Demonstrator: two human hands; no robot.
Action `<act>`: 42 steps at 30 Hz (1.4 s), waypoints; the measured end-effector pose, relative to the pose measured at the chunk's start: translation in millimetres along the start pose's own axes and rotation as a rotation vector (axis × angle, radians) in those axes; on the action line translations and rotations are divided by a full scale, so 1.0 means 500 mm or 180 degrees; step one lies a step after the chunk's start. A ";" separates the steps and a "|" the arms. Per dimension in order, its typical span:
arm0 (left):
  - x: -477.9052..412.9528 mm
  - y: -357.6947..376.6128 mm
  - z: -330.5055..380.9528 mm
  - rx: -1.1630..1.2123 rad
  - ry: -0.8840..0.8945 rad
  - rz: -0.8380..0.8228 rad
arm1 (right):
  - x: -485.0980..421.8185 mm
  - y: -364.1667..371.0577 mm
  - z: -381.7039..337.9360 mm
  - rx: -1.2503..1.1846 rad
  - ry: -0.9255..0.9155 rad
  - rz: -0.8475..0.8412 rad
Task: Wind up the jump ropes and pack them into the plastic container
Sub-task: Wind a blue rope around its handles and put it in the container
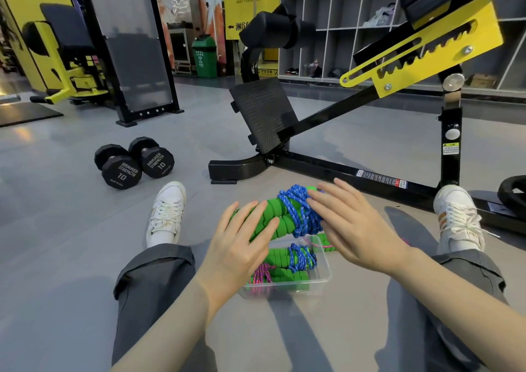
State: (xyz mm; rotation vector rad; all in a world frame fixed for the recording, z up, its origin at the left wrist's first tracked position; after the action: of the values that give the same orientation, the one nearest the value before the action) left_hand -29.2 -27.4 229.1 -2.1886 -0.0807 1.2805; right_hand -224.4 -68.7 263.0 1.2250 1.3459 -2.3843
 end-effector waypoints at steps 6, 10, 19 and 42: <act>0.025 0.043 -0.009 0.0124 0.0065 -0.0234 | 0.048 0.072 0.012 0.0103 -0.0021 -0.0510; 0.039 0.090 -0.013 0.0377 0.0077 -0.0489 | 0.070 0.116 0.018 0.0039 0.0147 -0.0582; 0.091 0.217 0.025 0.0762 0.0148 -0.1208 | 0.177 0.214 0.025 -0.0615 0.0648 -0.0974; 0.201 0.357 0.060 0.1102 0.0007 -0.1801 | 0.265 0.341 0.030 -0.1225 0.1663 -0.1393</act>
State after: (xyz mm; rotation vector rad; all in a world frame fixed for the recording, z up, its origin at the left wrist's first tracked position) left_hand -42.2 -126.4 47.6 -1.7009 -0.4140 0.8908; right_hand -238.8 -147.4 61.8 1.6247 2.3088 -1.9388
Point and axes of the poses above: each hand's wrist, its own x-axis away from the middle knuckle, its own y-axis out of the palm, z = x × y, the point moved 4 cm from there along -x, towards the middle knuckle, and after that the axes turned 4 degrees about y, right-handed, at the moved point
